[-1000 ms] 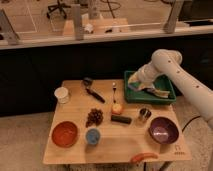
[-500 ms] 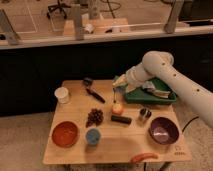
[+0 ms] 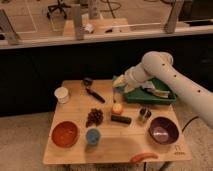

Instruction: Place sponge in paper cup

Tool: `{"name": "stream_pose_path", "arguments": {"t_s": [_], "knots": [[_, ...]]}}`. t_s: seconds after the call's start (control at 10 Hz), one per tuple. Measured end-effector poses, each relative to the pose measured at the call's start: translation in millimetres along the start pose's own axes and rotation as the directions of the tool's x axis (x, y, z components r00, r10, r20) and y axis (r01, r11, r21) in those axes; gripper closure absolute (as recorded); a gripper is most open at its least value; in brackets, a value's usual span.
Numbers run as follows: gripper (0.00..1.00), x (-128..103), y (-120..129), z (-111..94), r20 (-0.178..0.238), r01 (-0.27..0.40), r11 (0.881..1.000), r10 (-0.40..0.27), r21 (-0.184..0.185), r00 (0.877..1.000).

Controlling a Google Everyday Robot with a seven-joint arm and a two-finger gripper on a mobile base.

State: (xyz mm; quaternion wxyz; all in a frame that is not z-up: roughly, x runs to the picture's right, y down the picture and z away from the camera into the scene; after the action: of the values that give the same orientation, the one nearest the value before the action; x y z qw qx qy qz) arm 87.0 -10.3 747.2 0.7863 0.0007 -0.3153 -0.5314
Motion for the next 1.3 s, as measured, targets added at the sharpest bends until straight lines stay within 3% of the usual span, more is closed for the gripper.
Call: {"name": "stream_pose_path", "arguments": {"t_s": [0.3,0.4,0.6,0.8,0.9,1.1,1.2,1.3], "knots": [[1.00,-4,-20,6,0.007,0.126,0.992,-0.126,-0.003,0.992],[1.00,-6,-38,13,0.010,0.196,0.981,-0.196,-0.004,0.981],[1.00,-14,-83,29,0.008,0.336,0.942,-0.336,-0.004,0.942],[1.00,-24,-135,46,0.004,0.471,0.882,-0.471,0.002,0.882],[1.00,-27,-150,51,0.000,0.513,0.858,-0.513,0.003,0.858],[1.00,-36,-186,63,-0.009,0.619,0.785,-0.619,0.000,0.785],[1.00,-39,-195,67,-0.012,0.650,0.760,-0.650,-0.013,0.760],[1.00,-42,-201,74,-0.012,0.670,0.742,-0.671,-0.027,0.742]]}}
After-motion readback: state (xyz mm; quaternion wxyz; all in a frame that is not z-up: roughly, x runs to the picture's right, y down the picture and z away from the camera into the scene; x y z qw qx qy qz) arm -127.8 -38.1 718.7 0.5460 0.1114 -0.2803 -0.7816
